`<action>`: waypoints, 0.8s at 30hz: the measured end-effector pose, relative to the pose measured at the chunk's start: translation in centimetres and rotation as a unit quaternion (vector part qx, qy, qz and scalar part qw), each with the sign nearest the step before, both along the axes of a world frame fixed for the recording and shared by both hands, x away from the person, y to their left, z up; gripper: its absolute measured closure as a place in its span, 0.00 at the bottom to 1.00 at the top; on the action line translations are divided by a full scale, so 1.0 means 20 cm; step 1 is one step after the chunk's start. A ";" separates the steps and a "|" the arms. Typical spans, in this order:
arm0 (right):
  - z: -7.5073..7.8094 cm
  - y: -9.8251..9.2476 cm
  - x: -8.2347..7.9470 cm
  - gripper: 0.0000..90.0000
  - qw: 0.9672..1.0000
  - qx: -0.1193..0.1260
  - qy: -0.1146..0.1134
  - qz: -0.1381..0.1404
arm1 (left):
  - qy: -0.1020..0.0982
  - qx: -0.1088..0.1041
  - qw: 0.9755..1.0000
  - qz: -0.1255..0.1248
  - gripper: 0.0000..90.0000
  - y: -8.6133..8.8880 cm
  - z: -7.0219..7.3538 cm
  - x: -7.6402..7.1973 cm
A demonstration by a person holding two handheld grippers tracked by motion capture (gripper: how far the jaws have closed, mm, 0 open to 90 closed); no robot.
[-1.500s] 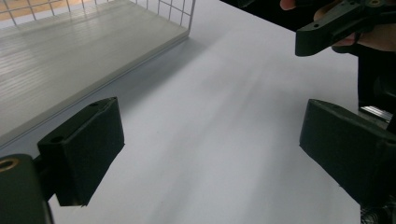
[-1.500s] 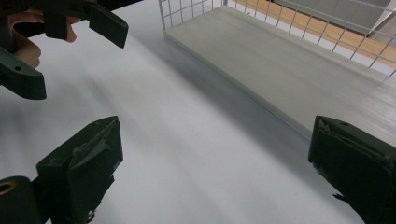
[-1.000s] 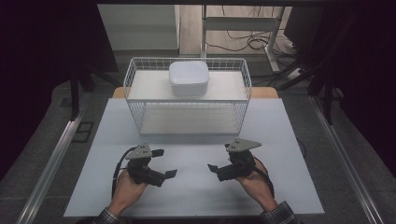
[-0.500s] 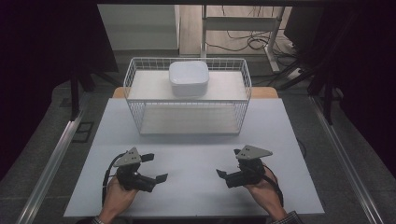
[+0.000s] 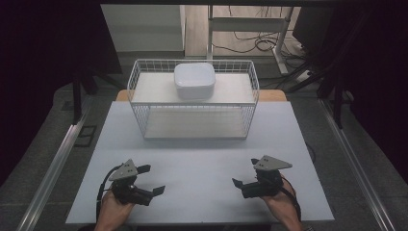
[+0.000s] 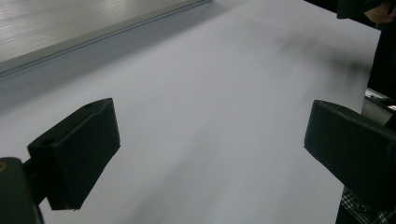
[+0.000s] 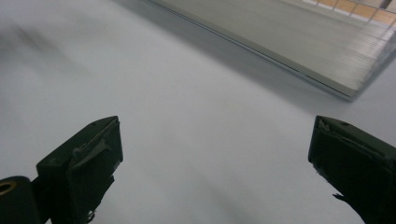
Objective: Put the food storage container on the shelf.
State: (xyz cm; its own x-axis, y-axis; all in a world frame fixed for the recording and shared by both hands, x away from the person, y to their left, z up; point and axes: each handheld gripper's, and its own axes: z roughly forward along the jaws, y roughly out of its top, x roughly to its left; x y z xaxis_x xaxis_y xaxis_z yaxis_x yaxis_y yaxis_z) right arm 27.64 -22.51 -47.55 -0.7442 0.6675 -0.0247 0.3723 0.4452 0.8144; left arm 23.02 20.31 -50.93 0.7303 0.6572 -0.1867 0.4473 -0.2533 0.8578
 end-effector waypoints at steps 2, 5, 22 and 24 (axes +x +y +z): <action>-0.01 -0.02 -0.01 0.03 1.000 -0.001 0.000 -0.006 | -0.003 0.006 1.000 0.004 0.03 0.01 0.00 -0.02; -0.01 -0.05 -0.02 0.03 1.000 0.000 0.001 -0.013 | -0.002 0.014 1.000 0.008 0.03 0.02 -0.01 -0.04; -0.10 -0.18 -0.10 0.03 0.999 -0.008 0.033 -0.038 | 0.035 0.027 0.999 0.026 0.02 0.10 -0.10 -0.11; -0.11 -0.19 -0.11 0.03 0.998 -0.014 0.038 -0.038 | 0.043 0.032 0.998 0.024 0.02 0.09 -0.12 -0.11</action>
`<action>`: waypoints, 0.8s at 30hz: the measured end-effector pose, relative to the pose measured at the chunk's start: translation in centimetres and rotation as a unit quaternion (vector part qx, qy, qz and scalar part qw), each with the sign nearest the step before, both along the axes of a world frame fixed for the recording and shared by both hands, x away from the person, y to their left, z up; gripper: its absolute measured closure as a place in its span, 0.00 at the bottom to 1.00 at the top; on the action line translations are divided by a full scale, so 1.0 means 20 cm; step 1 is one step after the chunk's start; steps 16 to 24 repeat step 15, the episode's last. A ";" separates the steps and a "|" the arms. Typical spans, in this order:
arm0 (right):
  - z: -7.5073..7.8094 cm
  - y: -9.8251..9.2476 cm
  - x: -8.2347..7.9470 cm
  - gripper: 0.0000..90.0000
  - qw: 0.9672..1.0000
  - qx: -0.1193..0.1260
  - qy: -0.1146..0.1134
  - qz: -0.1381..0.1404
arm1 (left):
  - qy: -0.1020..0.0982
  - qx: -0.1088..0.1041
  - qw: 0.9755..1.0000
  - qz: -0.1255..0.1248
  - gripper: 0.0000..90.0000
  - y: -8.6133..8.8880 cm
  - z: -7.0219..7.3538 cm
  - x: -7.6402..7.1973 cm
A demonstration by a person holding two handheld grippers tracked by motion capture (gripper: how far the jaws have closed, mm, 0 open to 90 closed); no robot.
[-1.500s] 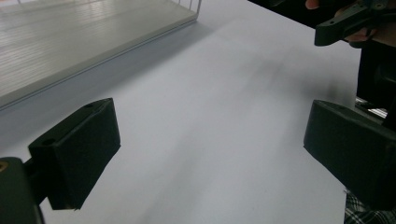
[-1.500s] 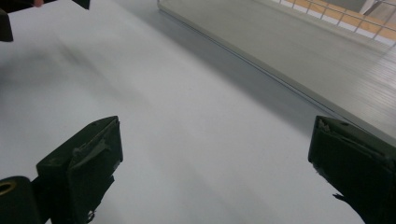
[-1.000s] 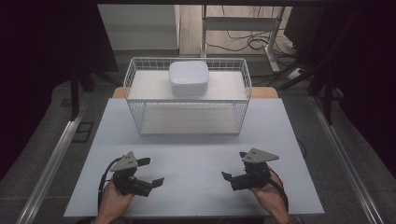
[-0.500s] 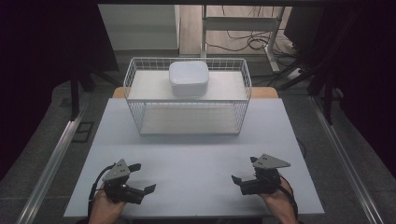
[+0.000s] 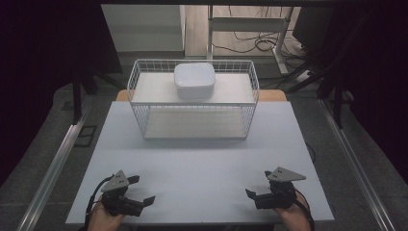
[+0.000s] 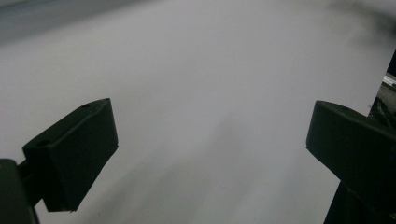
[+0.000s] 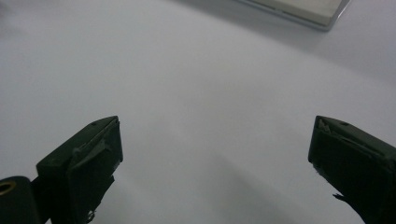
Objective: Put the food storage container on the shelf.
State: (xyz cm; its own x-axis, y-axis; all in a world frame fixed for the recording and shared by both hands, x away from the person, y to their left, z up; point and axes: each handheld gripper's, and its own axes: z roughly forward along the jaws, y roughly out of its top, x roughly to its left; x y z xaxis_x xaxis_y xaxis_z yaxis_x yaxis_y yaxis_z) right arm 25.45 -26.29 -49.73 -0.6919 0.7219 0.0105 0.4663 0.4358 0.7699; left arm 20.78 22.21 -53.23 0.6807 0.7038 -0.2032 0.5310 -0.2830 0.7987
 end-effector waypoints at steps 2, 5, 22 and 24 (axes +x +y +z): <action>-0.02 0.00 -0.01 0.03 1.000 -0.005 0.005 0.001 | 0.006 0.005 1.000 -0.002 0.02 0.00 -0.01 0.00; -0.04 0.00 -0.02 0.03 1.000 -0.019 0.015 0.003 | 0.012 0.011 1.000 -0.005 0.01 -0.01 -0.02 0.00; -0.07 0.01 -0.02 0.03 0.998 -0.044 0.033 0.005 | 0.026 0.029 0.999 -0.008 0.02 -0.02 -0.04 0.01; -0.07 0.01 -0.02 0.03 0.998 -0.044 0.033 0.005 | 0.026 0.029 0.999 -0.008 0.02 -0.02 -0.04 0.01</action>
